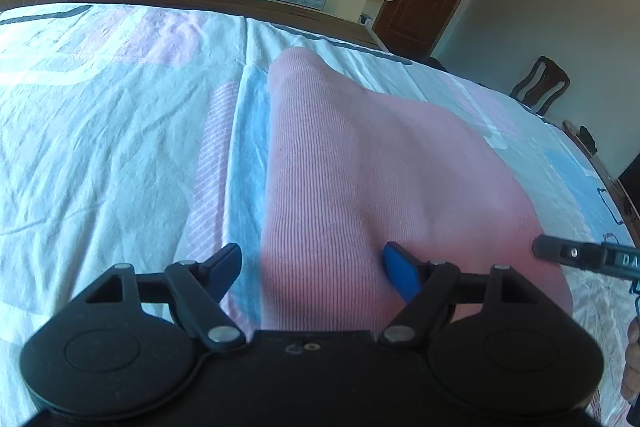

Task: Fold small clothes
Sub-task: 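Grasp the other side with the right tool and fold it over the first, then press the folded bundle edge with the right tool and open it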

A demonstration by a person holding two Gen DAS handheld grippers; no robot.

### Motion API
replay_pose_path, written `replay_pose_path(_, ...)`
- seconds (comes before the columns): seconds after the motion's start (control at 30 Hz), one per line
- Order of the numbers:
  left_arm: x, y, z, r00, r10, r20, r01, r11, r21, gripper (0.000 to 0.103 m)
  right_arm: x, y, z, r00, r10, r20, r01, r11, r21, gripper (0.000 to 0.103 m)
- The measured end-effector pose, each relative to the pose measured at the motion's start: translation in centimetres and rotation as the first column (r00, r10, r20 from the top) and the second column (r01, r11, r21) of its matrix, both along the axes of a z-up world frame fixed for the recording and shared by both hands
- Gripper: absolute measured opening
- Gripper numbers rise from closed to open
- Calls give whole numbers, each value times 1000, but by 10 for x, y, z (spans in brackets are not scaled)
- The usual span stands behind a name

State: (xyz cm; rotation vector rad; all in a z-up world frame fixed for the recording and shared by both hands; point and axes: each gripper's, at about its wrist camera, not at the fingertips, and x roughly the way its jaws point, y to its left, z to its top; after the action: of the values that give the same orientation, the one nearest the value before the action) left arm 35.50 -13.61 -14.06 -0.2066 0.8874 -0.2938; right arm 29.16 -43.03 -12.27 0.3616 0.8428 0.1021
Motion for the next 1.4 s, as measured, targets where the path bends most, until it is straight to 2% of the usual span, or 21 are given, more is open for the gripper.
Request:
replay_pose_path(0.07, -9, 5, -1, 1000, 3, -15, -3, 1000, -17, 77, -19, 6, -2, 1000, 12, -25, -12, 1000, 4, 42)
replay_pose_path(0.13, -18, 7, -4, 999, -9, -33, 8, 1000, -28, 72, -34, 14, -6, 999, 22, -47, -22, 1000, 0, 42)
replay_pose_path(0.2, -26, 6, -9, 998, -31, -57, 30, 999, -25, 61, -44, 20, -11, 997, 29, -66, -29, 1000, -9, 41)
replay_pose_path(0.27, -33, 3, -10, 998, -40, -39, 40, 999, -12, 56, -48, 28, -16, 996, 38, -79, -42, 998, -46, 16)
replay_pose_path(0.37, -36, 2, -9, 998, -37, -49, 36, 999, -34, 47, -46, 28, -17, 997, 19, -80, -25, 998, -65, 13)
replay_pose_path(0.47, -40, 1, -10, 997, -44, -63, 41, 998, -55, 47, -48, 19, -14, 997, -15, -77, 6, 993, -117, 13)
replay_pose_path(0.57, -48, -1, -13, 997, -60, -53, 58, 998, -31, 47, -49, 15, -28, 992, -18, -127, 5, 995, -102, 13)
replay_pose_path(0.63, -49, 2, -10, 997, -59, -55, 58, 998, -24, 49, -50, 14, -23, 992, -30, -121, 20, 996, -84, 15)
replay_pose_path(0.7, -52, 7, 0, 999, -34, -24, 34, 999, -12, 51, -53, 11, -13, 994, -60, -97, 52, 995, -83, 22)
replay_pose_path(0.8, -52, 14, 20, 999, -13, 50, 14, 1000, -12, 51, -55, 9, 11, 995, -97, -6, 95, 988, -125, 23)
replay_pose_path(0.9, -38, 10, 40, 995, -15, 103, 18, 999, -30, 51, -42, 14, 32, 993, -88, 78, 100, 982, -163, 23)
replay_pose_path(1.07, 5, -22, 49, 992, -58, 116, 62, 998, -26, 52, 6, 26, 28, 991, -94, 90, 107, 984, -143, 23)
replay_pose_path(1.23, 49, -50, 35, 994, -53, 99, 54, 999, -1, 51, 58, 32, 13, 988, -137, 76, 146, 981, -128, 24)
replay_pose_path(1.4, 69, -51, 11, 997, -27, 74, 24, 999, 40, 49, 90, 30, -6, 986, -158, 59, 166, 972, -165, 24)
